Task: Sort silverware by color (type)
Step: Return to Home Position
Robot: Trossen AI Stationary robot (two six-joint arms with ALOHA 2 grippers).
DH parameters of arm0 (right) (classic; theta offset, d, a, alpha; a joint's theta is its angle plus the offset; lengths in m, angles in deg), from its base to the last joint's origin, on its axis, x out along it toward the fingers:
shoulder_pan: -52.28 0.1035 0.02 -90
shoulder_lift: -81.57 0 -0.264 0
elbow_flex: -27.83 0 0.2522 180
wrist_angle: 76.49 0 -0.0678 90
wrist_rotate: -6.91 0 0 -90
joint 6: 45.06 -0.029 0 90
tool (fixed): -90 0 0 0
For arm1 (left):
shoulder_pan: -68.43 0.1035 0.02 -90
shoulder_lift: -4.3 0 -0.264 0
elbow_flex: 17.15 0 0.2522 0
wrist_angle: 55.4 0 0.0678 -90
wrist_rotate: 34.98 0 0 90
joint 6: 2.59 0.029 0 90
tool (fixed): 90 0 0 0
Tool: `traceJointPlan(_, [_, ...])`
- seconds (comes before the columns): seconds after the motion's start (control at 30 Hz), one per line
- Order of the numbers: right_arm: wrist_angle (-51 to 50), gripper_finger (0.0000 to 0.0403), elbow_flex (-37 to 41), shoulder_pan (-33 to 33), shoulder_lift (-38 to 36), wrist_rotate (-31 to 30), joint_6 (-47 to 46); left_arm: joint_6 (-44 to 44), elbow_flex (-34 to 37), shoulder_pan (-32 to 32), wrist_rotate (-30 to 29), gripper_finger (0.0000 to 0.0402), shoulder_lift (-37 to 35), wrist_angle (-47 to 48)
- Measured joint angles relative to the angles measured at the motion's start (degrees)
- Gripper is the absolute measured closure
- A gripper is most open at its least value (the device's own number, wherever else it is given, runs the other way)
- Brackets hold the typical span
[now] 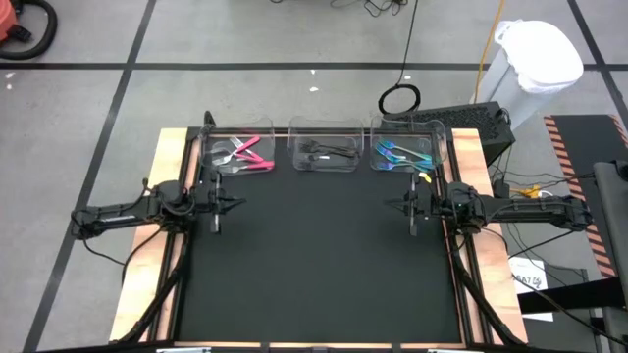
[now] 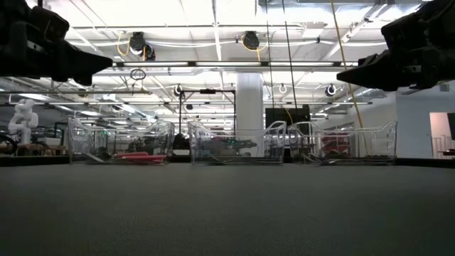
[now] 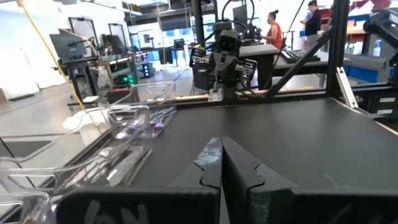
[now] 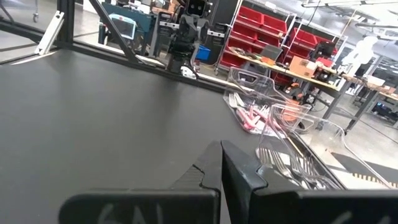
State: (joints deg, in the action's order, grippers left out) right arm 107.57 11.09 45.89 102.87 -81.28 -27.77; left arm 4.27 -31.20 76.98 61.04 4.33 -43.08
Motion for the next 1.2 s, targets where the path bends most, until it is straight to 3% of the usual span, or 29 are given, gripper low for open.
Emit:
traceJointPlan(0.53, [-2.22,0.0403,0.0,0.0,-0.01,-0.13,-3.54,-1.55,0.04,-6.75,0.87,0.0401,0.1,-0.18])
traceJointPlan(0.8, [-2.5,0.0403,0.0,0.0,-0.57,-1.39,-3.66,-1.94,0.04,-6.93,-4.66,0.0399,0.33,0.57])
traceJointPlan(0.93, [-1.04,0.0403,0.0,-0.42,-2.88,-1.71,-5.22,-2.0,0.04,-6.93,-4.78,0.0389,0.35,0.57])
traceJointPlan(1.2, [-8.59,0.0403,1.97,-0.49,-6.97,1.38,-11.87,-1.99,0.04,-6.93,-5.1,0.0385,0.34,0.51])
